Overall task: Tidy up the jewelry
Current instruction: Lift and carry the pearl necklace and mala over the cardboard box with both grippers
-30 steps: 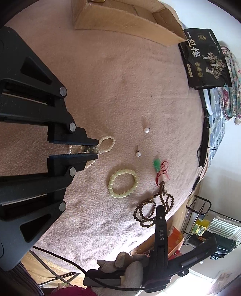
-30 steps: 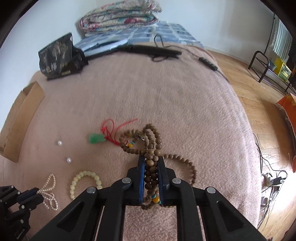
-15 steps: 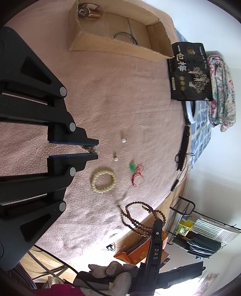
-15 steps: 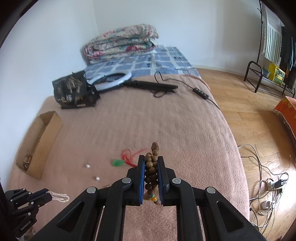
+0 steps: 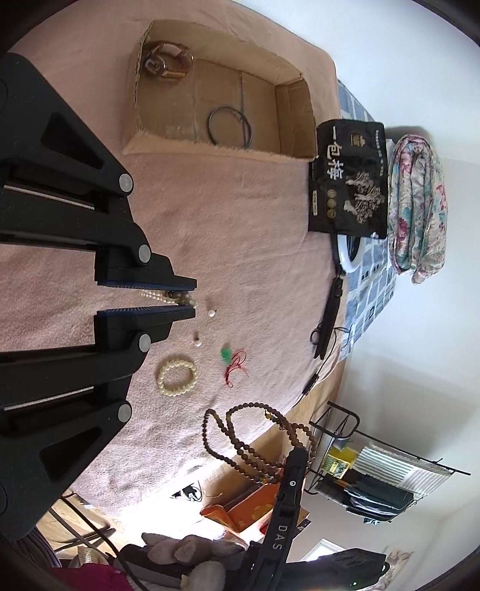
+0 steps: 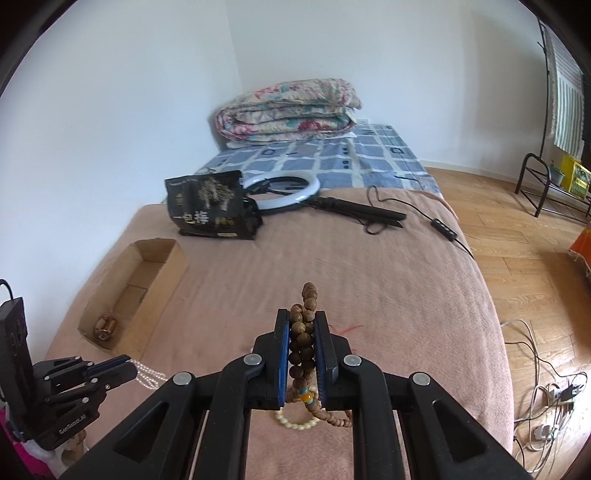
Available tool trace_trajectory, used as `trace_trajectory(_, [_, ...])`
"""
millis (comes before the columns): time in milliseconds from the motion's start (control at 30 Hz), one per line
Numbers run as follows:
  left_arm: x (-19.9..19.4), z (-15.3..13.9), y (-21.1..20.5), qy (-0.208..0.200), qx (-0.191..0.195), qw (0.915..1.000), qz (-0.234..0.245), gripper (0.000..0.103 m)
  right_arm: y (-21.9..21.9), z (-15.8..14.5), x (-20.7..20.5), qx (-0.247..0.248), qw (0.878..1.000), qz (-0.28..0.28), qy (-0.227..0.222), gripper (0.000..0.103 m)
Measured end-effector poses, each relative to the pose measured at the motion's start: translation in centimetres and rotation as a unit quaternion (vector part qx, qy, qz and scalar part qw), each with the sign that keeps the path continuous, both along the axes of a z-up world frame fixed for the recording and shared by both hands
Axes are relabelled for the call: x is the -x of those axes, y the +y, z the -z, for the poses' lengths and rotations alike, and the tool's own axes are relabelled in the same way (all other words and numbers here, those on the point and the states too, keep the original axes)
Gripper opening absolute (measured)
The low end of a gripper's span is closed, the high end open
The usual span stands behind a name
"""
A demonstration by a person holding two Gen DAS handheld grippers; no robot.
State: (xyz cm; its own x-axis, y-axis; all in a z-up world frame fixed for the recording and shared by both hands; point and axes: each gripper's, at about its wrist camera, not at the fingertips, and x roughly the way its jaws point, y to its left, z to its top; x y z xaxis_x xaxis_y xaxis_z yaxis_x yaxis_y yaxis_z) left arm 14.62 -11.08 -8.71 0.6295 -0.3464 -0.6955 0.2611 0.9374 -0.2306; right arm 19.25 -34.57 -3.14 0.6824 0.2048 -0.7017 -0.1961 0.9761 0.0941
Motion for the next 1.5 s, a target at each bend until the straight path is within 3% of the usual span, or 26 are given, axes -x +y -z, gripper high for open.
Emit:
trace_trajectory(567, [-0.8,-3.4,10.7,-0.024,0.007,0.9964,-0.081,0.005,10.7,-2.3,-1.8,-0.036,0.996,-0.079,-0.028,0.01])
trace_trajectory(933, [-2.4,-3.2,17.1,-0.021,0.004,0.9916,-0.127,0.005,17.5,-2.7,-4.1,-0.06,0.991,-0.118,-0.037,0.01])
trace_trajectory(1500, [-4.5,-0.2,19.4,0.01,0.026,0.9894,-0.143,0.005,27.0,-0.6,-9.1,-0.082,0.982,-0.168,-0.032,0.01])
